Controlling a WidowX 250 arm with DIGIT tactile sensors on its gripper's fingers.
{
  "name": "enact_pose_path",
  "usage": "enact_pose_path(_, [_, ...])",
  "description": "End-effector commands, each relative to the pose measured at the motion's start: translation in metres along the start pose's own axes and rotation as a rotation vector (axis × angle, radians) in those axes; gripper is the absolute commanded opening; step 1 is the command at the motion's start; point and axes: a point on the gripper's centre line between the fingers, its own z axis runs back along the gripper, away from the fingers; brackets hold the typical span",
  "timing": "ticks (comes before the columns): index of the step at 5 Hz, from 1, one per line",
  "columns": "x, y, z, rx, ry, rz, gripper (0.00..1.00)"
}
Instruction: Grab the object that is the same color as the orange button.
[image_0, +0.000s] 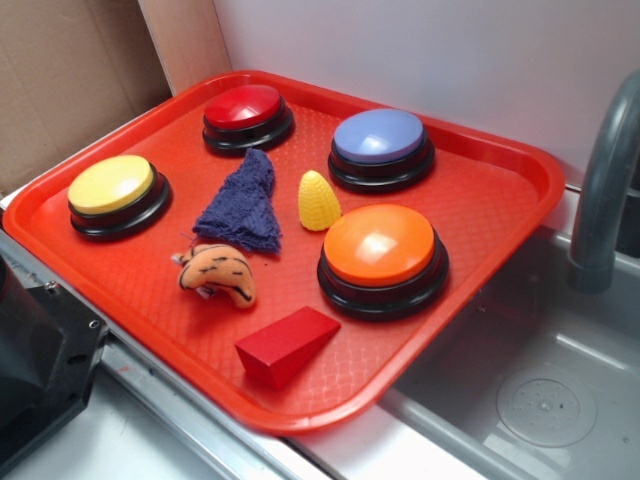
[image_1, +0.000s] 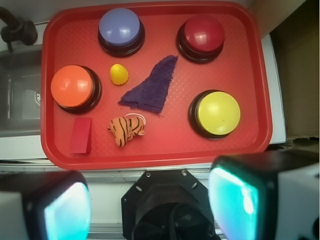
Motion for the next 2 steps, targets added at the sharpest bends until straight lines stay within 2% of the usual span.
enact_pose_path(1, [0.0,0.0,0.0,0.0,0.0,0.0,1.0])
enact_pose_path(2, [0.007,-0.003,-0.02,0.143,0.07,-0.272,1.0])
